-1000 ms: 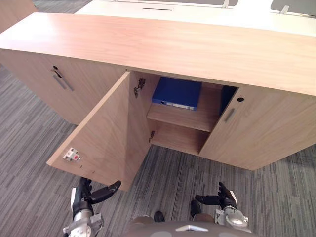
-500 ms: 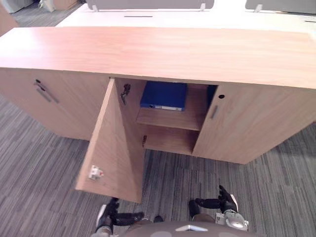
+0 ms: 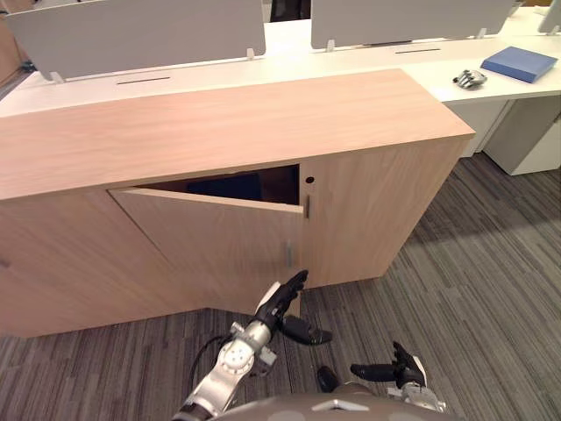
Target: Walk over to the cabinet, pick up the folder, carry it to the office cabinet, place the folder inside the office cabinet, then close the office cabinet door
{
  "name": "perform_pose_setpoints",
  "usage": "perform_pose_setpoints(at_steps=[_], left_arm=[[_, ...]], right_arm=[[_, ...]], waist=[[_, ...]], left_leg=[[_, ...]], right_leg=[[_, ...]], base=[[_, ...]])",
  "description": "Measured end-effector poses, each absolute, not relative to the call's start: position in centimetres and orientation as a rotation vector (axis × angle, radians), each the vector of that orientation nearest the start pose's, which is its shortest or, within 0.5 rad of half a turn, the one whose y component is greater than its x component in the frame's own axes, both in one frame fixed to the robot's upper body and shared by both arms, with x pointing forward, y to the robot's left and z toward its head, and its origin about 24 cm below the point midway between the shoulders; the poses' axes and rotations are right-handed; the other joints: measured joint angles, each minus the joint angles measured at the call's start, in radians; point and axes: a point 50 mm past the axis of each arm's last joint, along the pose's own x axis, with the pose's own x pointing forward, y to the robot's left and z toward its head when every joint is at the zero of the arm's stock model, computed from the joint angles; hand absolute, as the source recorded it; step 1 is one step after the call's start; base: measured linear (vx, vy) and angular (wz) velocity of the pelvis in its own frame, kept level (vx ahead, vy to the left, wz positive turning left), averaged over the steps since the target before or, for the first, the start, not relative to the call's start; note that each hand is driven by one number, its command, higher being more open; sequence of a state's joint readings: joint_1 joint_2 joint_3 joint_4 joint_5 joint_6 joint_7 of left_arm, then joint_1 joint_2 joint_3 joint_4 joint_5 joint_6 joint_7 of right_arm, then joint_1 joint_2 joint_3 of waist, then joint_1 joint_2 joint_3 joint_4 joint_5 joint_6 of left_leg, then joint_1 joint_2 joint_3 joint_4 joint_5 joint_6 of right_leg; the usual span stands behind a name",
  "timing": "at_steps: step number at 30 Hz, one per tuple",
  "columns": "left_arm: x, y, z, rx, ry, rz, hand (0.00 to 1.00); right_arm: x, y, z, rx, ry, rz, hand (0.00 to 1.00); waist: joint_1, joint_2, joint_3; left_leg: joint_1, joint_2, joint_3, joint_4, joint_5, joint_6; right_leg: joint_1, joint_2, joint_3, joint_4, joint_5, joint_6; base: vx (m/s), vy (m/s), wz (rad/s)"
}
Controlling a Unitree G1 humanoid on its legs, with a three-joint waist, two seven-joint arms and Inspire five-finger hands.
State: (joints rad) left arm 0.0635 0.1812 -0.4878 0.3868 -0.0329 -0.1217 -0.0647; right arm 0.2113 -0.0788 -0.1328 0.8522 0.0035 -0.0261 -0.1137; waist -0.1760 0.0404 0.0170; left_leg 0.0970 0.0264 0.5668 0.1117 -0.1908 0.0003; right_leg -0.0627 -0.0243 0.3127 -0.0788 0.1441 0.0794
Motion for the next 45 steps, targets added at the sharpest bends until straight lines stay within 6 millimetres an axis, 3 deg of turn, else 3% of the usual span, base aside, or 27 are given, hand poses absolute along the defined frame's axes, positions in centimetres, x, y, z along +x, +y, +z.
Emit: perform_pose_setpoints(at_steps=[4,7,17,29,32,35,37,40,42,45], left_arm=[[21.7,9.5,-5.8,0.291,0.342,-0.46,1.0],[23.9,11.3,-5.7,0.368,0.345,-0.354,1.0],[28.0,13.8,-4.4,0.491,0.343,-0.209,1.0],[28.6,12.9,-3.8,0.478,0.313,-0.192,1.0],[27.6,13.0,-4.1,0.441,0.317,-0.183,1.0],[25.5,13.4,-5.1,0.362,0.347,-0.153,1.0],[23.9,14.3,-6.4,0.325,0.411,-0.118,1.0],[20.1,16.5,-9.1,0.287,0.554,-0.062,1.0],[16.1,18.5,-11.8,0.27,0.729,-0.009,1.0],[11.3,20.5,-14.3,0.264,0.941,0.053,1.0]], right_arm=[[7.5,-21.6,-15.3,-0.079,1.055,-0.331,1.0],[7.5,-21.8,-15.2,-0.087,1.053,-0.333,1.0],[6.7,-21.8,-15.3,-0.092,1.063,-0.349,1.0],[5.2,-22.0,-15.5,-0.06,1.089,-0.388,1.0],[5.2,-21.8,-15.6,-0.049,1.093,-0.394,1.0],[5.4,-21.6,-15.7,-0.028,1.101,-0.413,1.0],[5.9,-21.5,-15.7,-0.015,1.09,-0.425,1.0],[6.9,-21.8,-15.6,0.0,1.067,-0.446,1.0],[7.2,-21.7,-15.6,0.002,1.066,-0.441,1.0],[7.2,-21.7,-15.6,0.002,1.072,-0.439,1.0]], waist=[[-0.015,0.006,0.008],[-0.03,0.006,0.023],[-0.067,0.001,0.05],[-0.08,-0.003,0.056],[-0.071,-0.018,0.067],[-0.038,-0.035,0.079],[-0.019,-0.04,0.089],[0.011,-0.031,0.103],[0.031,-0.031,0.105],[0.045,-0.031,0.105]], left_leg=[[0.001,0.003,0.001,-0.001,0.0,-0.003],[0.001,0.011,0.004,-0.003,-0.001,-0.011],[0.003,0.019,0.022,-0.017,0.003,-0.018],[0.004,0.028,-0.046,-0.013,0.018,-0.03],[-0.007,0.037,-0.093,0.035,0.014,-0.036],[-0.035,0.034,-0.293,0.084,0.012,-0.038],[-0.04,0.029,-0.342,0.09,0.011,-0.037],[-0.024,0.033,-0.378,0.071,-0.014,-0.048],[0.005,0.035,-0.348,0.05,-0.027,-0.063],[0.022,0.035,-0.322,0.045,-0.04,-0.07]], right_leg=[[0.007,0.005,0.0,-0.016,0.005,-0.006],[0.005,0.011,0.003,-0.02,0.005,-0.007],[-0.008,0.023,0.015,-0.018,0.006,-0.008],[0.023,0.012,-0.076,-0.018,-0.002,-0.019],[0.04,0.013,-0.089,-0.018,-0.008,-0.028],[0.038,0.018,-0.068,-0.018,-0.007,-0.029],[0.029,0.023,-0.049,-0.018,0.003,-0.03],[0.013,0.044,-0.001,-0.018,0.022,-0.026],[0.018,0.055,0.03,-0.021,0.031,-0.024],[0.015,0.061,0.059,-0.022,0.035,-0.023]], base=[[0.07,-0.024,-0.02],[0.05,-0.036,-0.04],[0.05,-0.017,-0.06],[0.02,-0.019,0.17],[-0.01,-0.044,0.15],[-0.01,-0.06,-0.14],[-0.04,-0.02,-0.29],[-0.05,0.006,-0.51],[-0.05,0.028,-0.47],[-0.03,0.035,-0.37]])
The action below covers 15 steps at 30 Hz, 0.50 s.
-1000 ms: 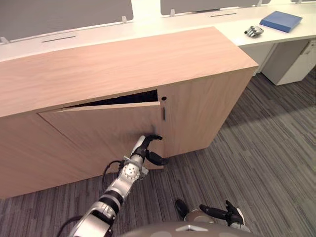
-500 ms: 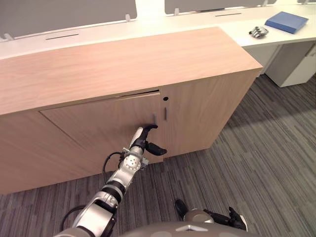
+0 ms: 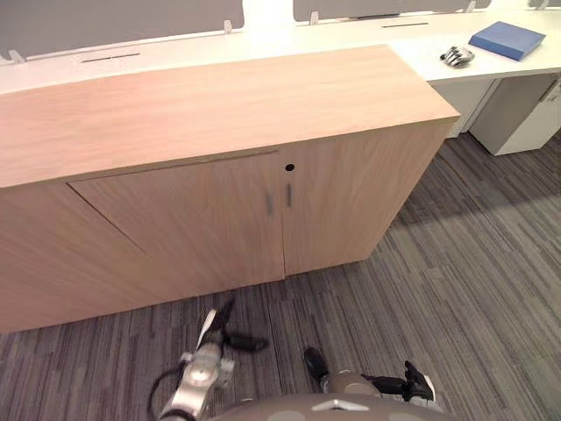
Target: Walk over to the cabinet, pick up the folder, carry it to the office cabinet, place the folder inside the office cabinet, then close the office cabinet door
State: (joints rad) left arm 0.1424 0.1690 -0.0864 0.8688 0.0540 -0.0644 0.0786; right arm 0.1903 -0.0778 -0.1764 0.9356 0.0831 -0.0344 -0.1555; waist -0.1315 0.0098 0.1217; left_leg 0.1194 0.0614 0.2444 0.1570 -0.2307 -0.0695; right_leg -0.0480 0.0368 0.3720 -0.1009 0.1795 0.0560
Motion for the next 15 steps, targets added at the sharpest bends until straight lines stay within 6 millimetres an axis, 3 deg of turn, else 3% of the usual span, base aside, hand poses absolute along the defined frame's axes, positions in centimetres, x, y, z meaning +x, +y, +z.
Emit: perform_pose_setpoints(at_steps=[4,9,11,12,13,14,15], left_arm=[[7.1,22.5,-15.7,0.269,1.11,0.145,1.0],[7.0,22.5,-15.8,0.242,1.115,0.189,1.0],[7.4,22.1,-15.8,0.208,1.1,0.217,1.0],[7.6,21.8,-15.8,0.195,1.092,0.228,1.0],[7.6,21.8,-15.7,0.194,1.092,0.229,1.0],[7.6,21.9,-15.7,0.191,1.091,0.24,1.0],[8.0,21.9,-15.7,0.188,1.082,0.253,1.0]], right_arm=[[7.1,-21.8,-15.7,0.002,1.084,-0.435,1.0],[7.6,-21.7,-15.7,0.004,1.084,-0.422,1.0],[8.2,-21.7,-15.6,0.006,1.069,-0.409,1.0],[9.0,-21.7,-15.4,0.01,1.051,-0.41,1.0],[9.1,-21.8,-15.4,0.007,1.049,-0.414,1.0],[8.9,-21.6,-15.5,0.01,1.055,-0.416,1.0],[8.8,-21.7,-15.5,0.007,1.056,-0.414,1.0]], waist=[[0.016,0.0,0.0],[0.035,-0.001,-0.001],[0.074,0.007,0.004],[0.079,0.011,0.014],[0.078,0.012,0.016],[0.075,0.0,0.016],[0.076,-0.001,0.014]], left_leg=[[0.005,-0.003,0.02,-0.014,-0.001,-0.001],[0.005,-0.002,0.028,-0.014,0.003,0.013],[0.002,0.023,0.077,-0.005,0.001,0.019],[0.002,0.033,0.096,0.009,0.0,0.023],[0.006,0.033,0.096,0.012,-0.001,0.024],[0.021,0.021,0.083,0.019,-0.009,0.023],[0.025,0.02,0.042,0.02,-0.013,0.03]], right_leg=[[-0.011,0.009,0.022,0.0,0.007,0.001],[-0.021,0.018,0.027,0.007,0.011,-0.002],[-0.065,0.034,-0.068,0.058,-0.006,-0.025],[-0.117,0.011,-0.238,0.171,-0.073,-0.083],[-0.142,-0.006,-0.31,0.238,-0.1,-0.093],[-0.15,-0.016,-0.337,0.311,-0.133,-0.066],[-0.144,-0.009,-0.33,0.314,-0.136,-0.064]], base=[[0.02,0.023,-0.19],[0.04,0.021,-0.12],[0.0,-0.036,-0.55],[0.0,-0.049,-0.4],[-0.01,-0.006,-0.13],[0.0,0.036,0.05],[0.0,0.0,0.0]])
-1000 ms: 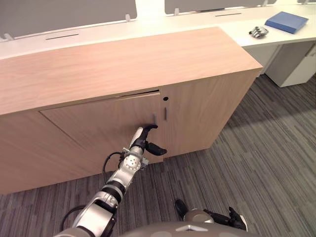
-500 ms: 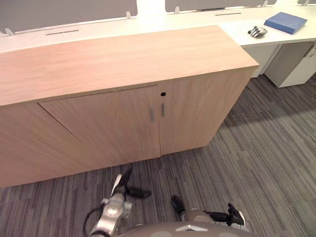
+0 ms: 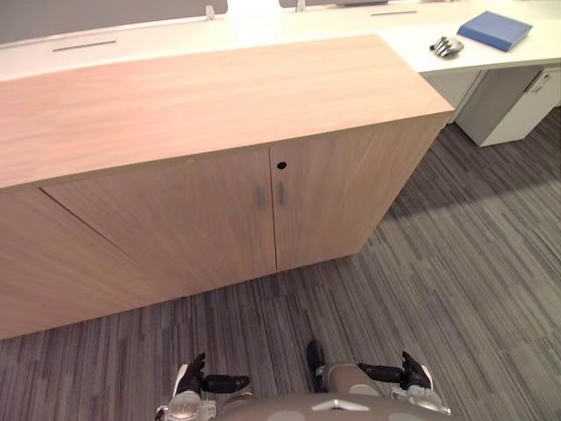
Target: Walk over to the cabinet, pick up the folder, carry it to the office cabinet, place the folder inside the office cabinet, then close the office cabinet door
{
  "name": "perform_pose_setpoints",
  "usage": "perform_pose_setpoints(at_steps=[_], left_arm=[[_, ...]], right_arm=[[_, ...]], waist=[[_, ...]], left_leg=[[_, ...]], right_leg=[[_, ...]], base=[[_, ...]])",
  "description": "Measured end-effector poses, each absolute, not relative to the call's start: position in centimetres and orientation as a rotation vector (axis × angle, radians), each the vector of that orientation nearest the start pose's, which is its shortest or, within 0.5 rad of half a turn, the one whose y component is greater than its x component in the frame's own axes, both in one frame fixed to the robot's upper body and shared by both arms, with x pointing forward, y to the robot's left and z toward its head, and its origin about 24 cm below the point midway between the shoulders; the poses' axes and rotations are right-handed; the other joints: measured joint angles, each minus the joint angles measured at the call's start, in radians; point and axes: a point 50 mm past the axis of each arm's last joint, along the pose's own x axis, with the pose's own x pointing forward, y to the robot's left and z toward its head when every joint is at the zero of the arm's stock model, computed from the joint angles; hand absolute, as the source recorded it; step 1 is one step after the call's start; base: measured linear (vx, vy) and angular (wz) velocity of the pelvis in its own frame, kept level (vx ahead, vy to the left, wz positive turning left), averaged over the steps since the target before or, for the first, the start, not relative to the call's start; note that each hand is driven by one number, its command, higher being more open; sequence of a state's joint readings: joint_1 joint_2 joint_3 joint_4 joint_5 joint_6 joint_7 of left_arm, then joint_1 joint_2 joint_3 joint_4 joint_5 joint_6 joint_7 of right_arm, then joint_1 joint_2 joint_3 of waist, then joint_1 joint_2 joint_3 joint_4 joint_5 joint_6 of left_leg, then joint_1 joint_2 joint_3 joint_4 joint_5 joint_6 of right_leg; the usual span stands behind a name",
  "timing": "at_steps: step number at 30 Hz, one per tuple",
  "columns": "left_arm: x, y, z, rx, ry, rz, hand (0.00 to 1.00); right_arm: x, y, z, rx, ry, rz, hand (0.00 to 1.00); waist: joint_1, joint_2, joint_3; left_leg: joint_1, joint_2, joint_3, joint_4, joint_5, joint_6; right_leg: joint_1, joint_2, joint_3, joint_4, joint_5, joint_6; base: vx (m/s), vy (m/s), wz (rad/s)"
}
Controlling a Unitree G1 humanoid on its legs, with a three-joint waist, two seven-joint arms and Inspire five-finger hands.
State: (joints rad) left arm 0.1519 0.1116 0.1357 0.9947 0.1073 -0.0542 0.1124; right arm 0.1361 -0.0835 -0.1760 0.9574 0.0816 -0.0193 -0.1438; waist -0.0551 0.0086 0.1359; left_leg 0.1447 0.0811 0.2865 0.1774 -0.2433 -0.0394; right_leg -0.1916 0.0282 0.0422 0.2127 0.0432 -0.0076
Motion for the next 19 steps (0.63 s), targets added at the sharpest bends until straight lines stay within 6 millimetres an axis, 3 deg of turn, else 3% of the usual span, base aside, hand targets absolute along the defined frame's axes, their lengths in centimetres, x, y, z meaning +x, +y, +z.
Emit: perform_pose_setpoints(at_steps=[3,6,19], left_arm=[[9.7,21.4,-15.4,0.179,1.039,0.253,1.0],[10.4,21.0,-15.3,0.167,1.023,0.246,1.0],[10.1,20.6,-15.7,0.127,1.063,0.259,1.0]], right_arm=[[10.6,-21.7,-15.1,0.005,1.018,-0.401,1.0],[10.3,-21.0,-15.5,0.021,1.053,-0.39,1.0],[9.3,-21.4,-15.8,0.019,1.093,-0.408,1.0]], waist=[[0.024,0.009,-0.006],[0.032,-0.019,-0.009],[0.029,-0.017,-0.01]], left_leg=[[-0.041,0.004,-0.044,-0.02,0.007,-0.008],[-0.037,0.003,-0.049,-0.033,0.013,-0.02],[0.032,-0.001,-0.084,-0.044,0.013,-0.029]], right_leg=[[0.019,0.011,0.013,-0.156,0.08,0.01],[0.093,0.006,0.01,-0.318,0.177,0.004],[0.158,-0.003,-0.011,-0.319,0.165,0.009]], base=[[-0.05,-0.002,-0.21],[-0.08,-0.001,0.06],[-0.02,0.013,0.05]])
